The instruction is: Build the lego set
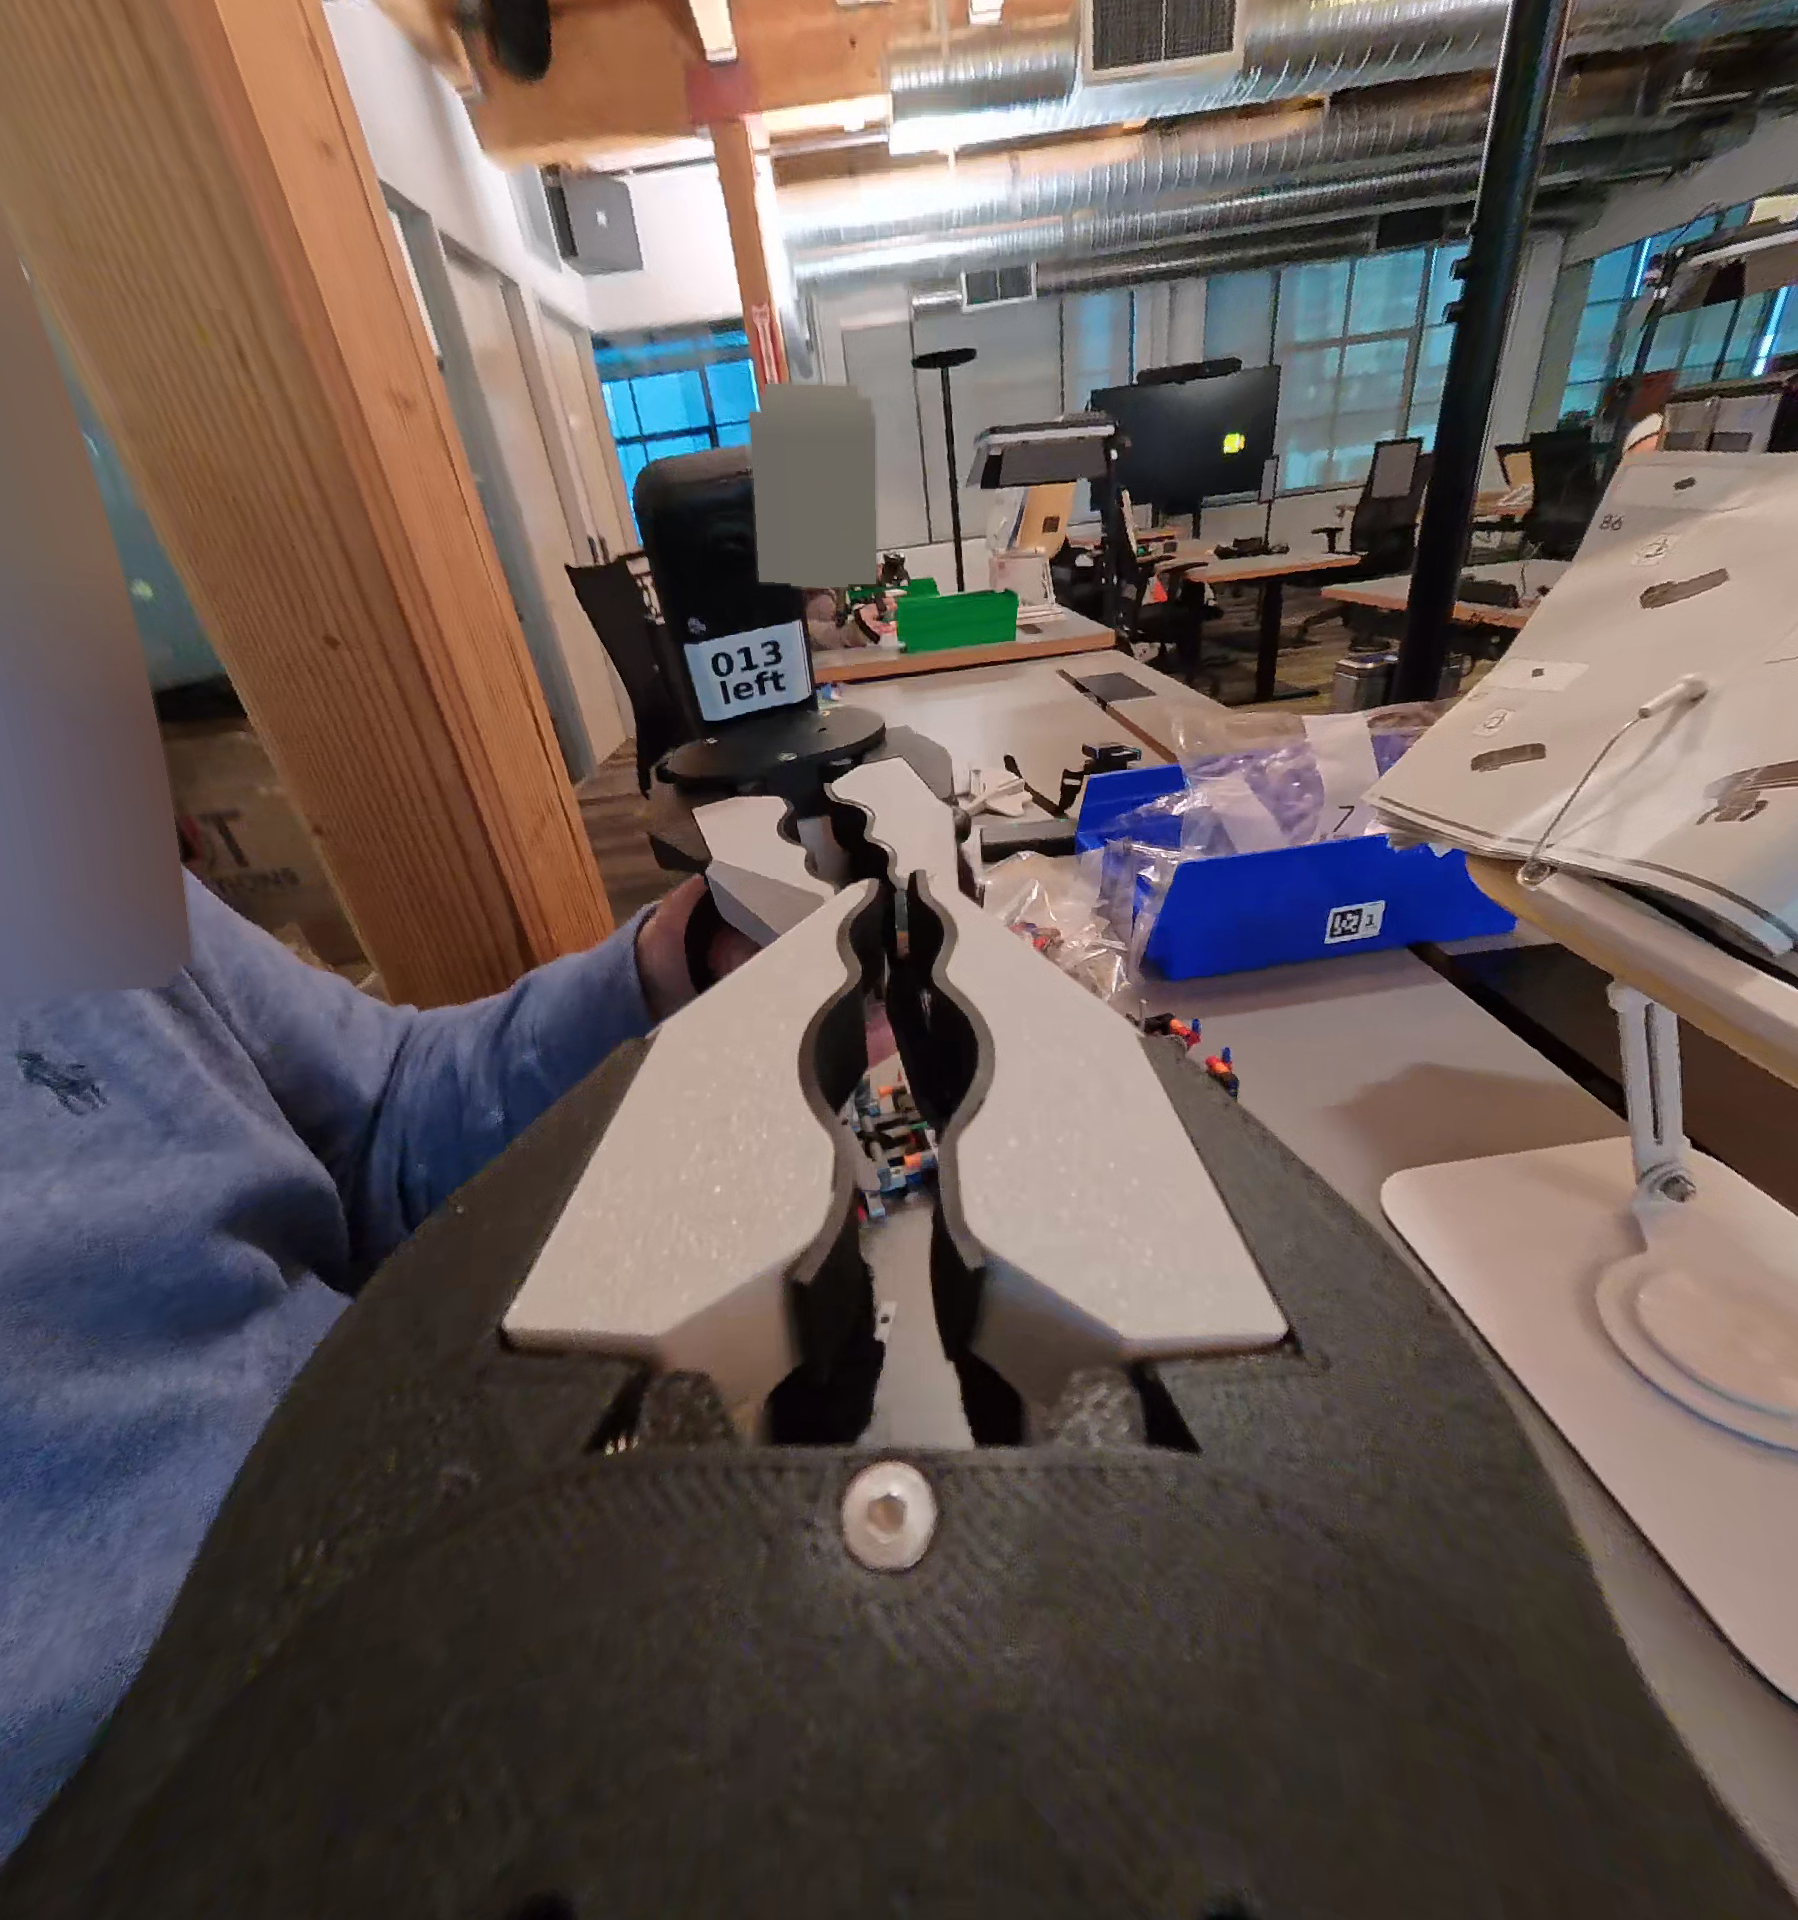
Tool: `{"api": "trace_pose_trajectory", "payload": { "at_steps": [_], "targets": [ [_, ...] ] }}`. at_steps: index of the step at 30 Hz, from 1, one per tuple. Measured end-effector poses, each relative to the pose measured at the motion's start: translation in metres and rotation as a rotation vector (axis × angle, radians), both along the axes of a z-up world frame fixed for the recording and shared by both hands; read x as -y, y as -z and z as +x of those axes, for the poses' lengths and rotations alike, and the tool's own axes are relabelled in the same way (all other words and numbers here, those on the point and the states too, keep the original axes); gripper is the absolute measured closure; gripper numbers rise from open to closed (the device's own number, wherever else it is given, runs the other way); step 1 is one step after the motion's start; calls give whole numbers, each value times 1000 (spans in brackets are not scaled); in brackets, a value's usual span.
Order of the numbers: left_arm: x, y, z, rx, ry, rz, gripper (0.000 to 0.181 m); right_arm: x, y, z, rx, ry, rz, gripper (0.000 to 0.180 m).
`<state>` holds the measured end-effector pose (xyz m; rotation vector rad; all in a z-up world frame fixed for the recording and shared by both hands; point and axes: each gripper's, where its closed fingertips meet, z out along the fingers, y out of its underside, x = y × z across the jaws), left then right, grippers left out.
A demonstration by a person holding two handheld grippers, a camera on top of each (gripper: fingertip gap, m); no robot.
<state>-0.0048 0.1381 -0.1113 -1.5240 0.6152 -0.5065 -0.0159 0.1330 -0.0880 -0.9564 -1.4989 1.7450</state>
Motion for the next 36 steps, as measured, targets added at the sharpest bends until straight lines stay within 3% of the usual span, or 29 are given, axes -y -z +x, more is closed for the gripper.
{"api": "trace_pose_trajectory", "payload": {
  "at_steps": [4,10,16,21,36],
  "targets": [
    [-1,-3,-3,-33,-53,62,168,-5,-5,0,-29,17,-69,179],
    [-17,0,-12,-174,-289,193,152,-22,-16,0,-104,50,-250,180],
    [-28,6,-8,-362,-448,285,151,-28,-19,-1,-139,50,-353,180],
    [-32,7,-3,-429,-494,321,160,-29,-20,-3,-146,47,-383,180],
    [-33,7,-5,-400,-459,275,168,-32,-19,-4,-140,43,-412,177]
  ]
}}
